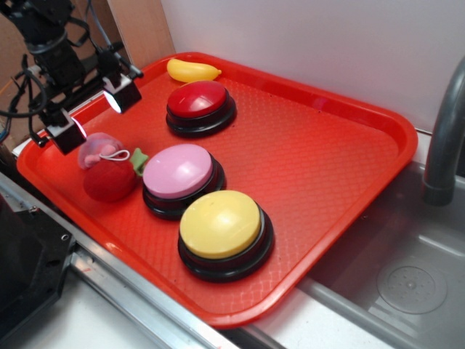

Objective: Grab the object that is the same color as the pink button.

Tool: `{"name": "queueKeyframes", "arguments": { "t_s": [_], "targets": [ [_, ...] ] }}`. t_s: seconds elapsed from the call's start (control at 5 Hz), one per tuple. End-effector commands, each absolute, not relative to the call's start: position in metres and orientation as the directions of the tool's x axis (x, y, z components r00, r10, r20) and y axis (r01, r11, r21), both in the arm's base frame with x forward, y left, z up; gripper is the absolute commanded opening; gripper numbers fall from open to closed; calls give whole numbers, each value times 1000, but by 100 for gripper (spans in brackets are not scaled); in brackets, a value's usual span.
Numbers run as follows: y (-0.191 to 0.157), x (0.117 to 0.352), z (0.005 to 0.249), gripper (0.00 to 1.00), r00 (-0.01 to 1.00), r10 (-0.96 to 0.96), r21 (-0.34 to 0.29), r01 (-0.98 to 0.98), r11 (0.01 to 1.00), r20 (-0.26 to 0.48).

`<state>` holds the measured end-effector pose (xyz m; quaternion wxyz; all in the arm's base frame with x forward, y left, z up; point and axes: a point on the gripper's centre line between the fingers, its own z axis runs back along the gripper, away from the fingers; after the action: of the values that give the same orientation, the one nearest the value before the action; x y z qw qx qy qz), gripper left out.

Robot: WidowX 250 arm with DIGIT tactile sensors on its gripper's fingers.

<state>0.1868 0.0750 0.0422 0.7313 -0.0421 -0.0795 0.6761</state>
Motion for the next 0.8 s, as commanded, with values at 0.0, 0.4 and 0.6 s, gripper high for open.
{"name": "queueKeyframes", "arguments": {
  "t_s": [0.0,0.4,0.6],
  "targets": [
    [83,182,21,100,30,990,-119,-992,47,141],
    [81,183,7,26,-1,989,-100,-995,14,147],
    [81,184,14,0,13,991,-111,-993,28,135]
  ]
}}
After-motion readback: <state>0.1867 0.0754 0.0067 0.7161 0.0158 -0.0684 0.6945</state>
